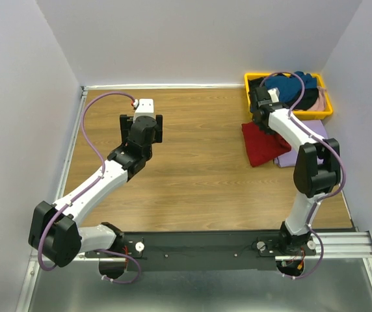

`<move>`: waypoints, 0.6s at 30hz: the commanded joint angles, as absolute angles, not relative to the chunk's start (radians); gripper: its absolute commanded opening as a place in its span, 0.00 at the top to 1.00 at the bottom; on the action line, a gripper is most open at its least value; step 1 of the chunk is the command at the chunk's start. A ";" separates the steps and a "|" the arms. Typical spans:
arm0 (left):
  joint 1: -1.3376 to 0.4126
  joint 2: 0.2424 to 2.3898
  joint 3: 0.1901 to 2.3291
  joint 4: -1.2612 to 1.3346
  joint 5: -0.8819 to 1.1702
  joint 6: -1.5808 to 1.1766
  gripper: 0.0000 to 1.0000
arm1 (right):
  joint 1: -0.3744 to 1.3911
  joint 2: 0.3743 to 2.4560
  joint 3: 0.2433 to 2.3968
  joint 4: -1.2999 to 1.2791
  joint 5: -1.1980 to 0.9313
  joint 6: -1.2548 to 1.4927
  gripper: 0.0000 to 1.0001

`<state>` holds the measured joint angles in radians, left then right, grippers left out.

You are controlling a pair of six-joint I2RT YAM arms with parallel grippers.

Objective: Fold and stack the t-shirts
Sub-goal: Neatly place the folded tshirt to the corner

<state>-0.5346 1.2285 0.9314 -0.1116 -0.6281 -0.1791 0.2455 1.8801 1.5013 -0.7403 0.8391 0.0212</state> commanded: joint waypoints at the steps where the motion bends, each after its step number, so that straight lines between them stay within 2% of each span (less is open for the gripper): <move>1: -0.551 1.197 0.910 -0.069 -0.699 -0.158 0.06 | 0.226 1.801 1.525 -0.736 0.894 0.009 0.99; 18: -0.568 1.203 0.896 -0.041 -0.701 -0.137 0.06 | 0.129 1.730 1.568 -0.750 0.858 -0.055 0.99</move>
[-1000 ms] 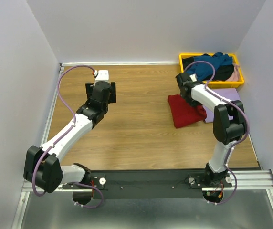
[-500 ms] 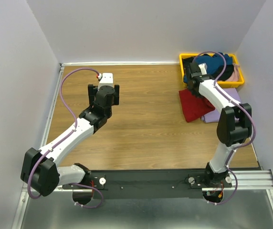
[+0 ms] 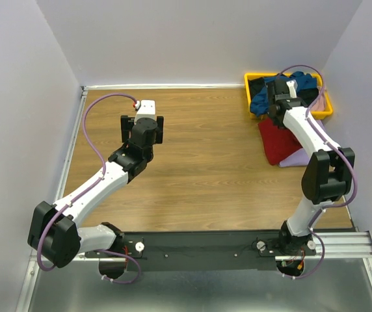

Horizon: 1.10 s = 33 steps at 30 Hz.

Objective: Fold and stack the t-shirts
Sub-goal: Neatly place the folded tshirt to the corner

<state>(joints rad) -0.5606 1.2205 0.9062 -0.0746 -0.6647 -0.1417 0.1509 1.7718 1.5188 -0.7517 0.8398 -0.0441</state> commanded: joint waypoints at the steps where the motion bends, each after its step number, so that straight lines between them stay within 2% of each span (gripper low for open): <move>1: -0.568 1.203 0.897 -0.041 -0.700 -0.137 0.07 | 0.114 1.729 1.571 -0.750 0.851 -0.055 0.99; 7: -0.566 1.207 0.897 -0.037 -0.686 -0.137 0.07 | 0.058 1.752 1.571 -0.750 0.859 -0.067 0.99; 20: -0.566 1.223 0.893 -0.031 -0.690 -0.129 0.07 | -0.087 1.815 1.505 -0.548 0.816 -0.153 0.99; 26: -0.566 1.242 0.894 -0.034 -0.684 -0.129 0.07 | -0.133 1.861 1.450 -0.440 0.798 -0.215 0.95; 29: -0.566 1.258 0.897 -0.035 -0.678 -0.133 0.07 | -0.150 1.900 1.451 -0.410 0.795 -0.236 0.89; 33: -0.568 1.281 0.905 -0.040 -0.670 -0.135 0.09 | -0.169 1.948 1.480 -0.385 0.804 -0.242 0.88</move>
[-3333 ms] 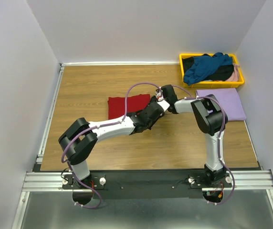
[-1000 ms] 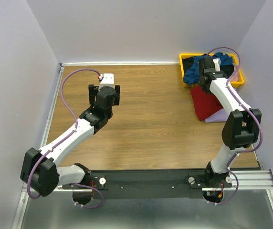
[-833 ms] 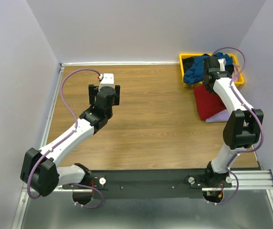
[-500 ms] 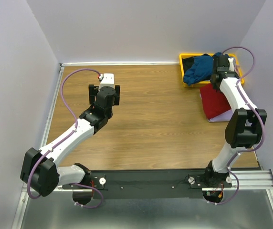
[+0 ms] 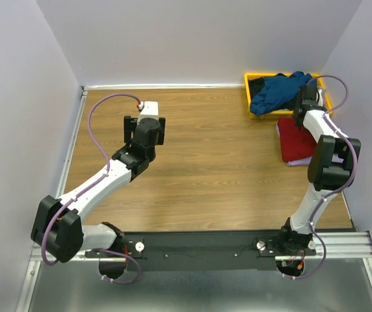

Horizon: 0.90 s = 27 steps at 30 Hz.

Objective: Fold and stack the t-shirts
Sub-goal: Neatly place the folded tshirt to the corner, then reset both grippers

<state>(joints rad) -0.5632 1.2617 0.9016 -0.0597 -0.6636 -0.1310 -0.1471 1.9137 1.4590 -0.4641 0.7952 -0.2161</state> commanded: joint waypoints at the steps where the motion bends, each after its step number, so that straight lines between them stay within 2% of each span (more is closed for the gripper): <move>1: -0.566 1.288 0.905 -0.043 -0.670 -0.135 0.09 | -0.172 1.956 1.485 -0.379 0.805 -0.250 0.88; 7: -0.566 1.308 0.913 -0.045 -0.672 -0.135 0.09 | -0.184 2.028 1.520 -0.362 0.828 -0.256 0.84; 9: -0.565 1.312 0.911 -0.046 -0.672 -0.133 0.09 | -0.187 2.043 1.531 -0.360 0.862 -0.255 0.74; 10: -0.566 1.315 0.911 -0.048 -0.675 -0.135 0.09 | -0.186 2.052 1.548 -0.360 0.880 -0.252 0.61; 11: -0.565 1.316 0.913 -0.048 -0.673 -0.135 0.09 | -0.187 2.056 1.555 -0.360 0.893 -0.247 0.54; 15: -0.565 1.322 0.919 -0.054 -0.678 -0.133 0.09 | -0.187 2.043 1.592 -0.360 0.961 -0.204 0.36; 17: -0.563 1.322 0.922 -0.055 -0.678 -0.135 0.10 | -0.187 2.019 1.591 -0.360 1.000 -0.193 0.30; 20: -0.563 1.322 0.925 -0.060 -0.680 -0.137 0.10 | -0.187 1.979 1.571 -0.360 0.999 -0.172 0.27; 27: -0.561 1.338 0.945 -0.086 -0.676 -0.161 0.10 | -0.186 1.758 1.451 -0.409 0.789 -0.010 0.23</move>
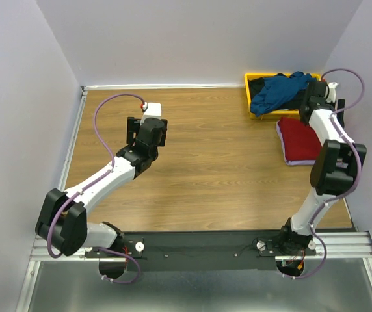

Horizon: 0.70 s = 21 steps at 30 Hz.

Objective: Fold and stack the t-shirts
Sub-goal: Reset both grippers

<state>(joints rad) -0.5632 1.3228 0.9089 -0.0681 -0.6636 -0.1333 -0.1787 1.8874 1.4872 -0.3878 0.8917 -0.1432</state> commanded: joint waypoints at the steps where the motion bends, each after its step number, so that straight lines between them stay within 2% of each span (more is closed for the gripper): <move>1: -0.561 1.341 0.948 -0.087 -0.672 -0.167 0.10 | -0.186 1.690 1.442 -0.420 0.755 0.027 0.22; 6: -0.558 1.345 0.968 -0.101 -0.657 -0.215 0.10 | -0.186 1.471 1.368 -0.434 0.547 0.156 0.11; 9: -0.558 1.350 1.026 -0.165 -0.673 -0.279 0.10 | -0.186 1.332 1.347 -0.434 0.457 0.233 0.00; 15: -0.558 1.275 1.094 -0.270 -0.695 -0.383 0.10 | -0.023 1.073 1.281 -0.446 0.385 0.276 0.00; 21: -0.557 1.102 1.051 -0.333 -0.742 -0.446 0.09 | -0.003 0.764 1.070 -0.465 0.365 0.336 0.00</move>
